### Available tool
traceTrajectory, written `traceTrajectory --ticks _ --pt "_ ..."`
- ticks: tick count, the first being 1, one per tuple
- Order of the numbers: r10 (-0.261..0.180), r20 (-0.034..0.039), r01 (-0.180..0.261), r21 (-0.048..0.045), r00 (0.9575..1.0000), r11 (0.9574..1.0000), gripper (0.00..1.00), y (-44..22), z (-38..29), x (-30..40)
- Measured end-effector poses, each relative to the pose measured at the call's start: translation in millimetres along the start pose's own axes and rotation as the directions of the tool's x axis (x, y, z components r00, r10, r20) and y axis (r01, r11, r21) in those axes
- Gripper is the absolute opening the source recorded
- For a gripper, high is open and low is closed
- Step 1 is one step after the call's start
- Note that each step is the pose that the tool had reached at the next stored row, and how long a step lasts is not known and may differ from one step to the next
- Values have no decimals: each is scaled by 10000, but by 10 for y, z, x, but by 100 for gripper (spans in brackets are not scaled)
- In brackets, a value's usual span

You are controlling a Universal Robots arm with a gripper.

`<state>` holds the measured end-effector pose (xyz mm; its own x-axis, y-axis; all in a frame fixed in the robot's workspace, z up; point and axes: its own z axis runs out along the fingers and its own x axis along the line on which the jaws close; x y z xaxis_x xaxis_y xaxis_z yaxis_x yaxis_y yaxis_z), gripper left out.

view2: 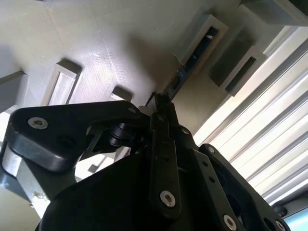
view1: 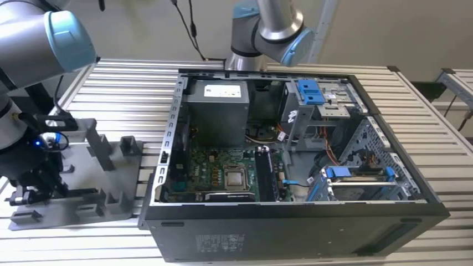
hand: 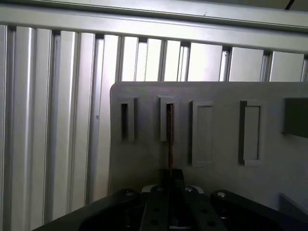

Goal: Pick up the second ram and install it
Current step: 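Pick up the second ram and move it above second insertion slot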

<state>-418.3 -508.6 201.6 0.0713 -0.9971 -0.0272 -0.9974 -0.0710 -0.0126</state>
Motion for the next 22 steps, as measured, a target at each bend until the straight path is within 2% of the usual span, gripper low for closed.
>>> traceTrajectory --ticks 8,16,22 --pt "13 0 -13 0 10000 10000 14 -2 -142 -7" --pt "255 4 -255 7 9997 9997 14 -3 -204 -8" --pt "367 17 -367 11 9993 9993 14 -4 -282 -10"
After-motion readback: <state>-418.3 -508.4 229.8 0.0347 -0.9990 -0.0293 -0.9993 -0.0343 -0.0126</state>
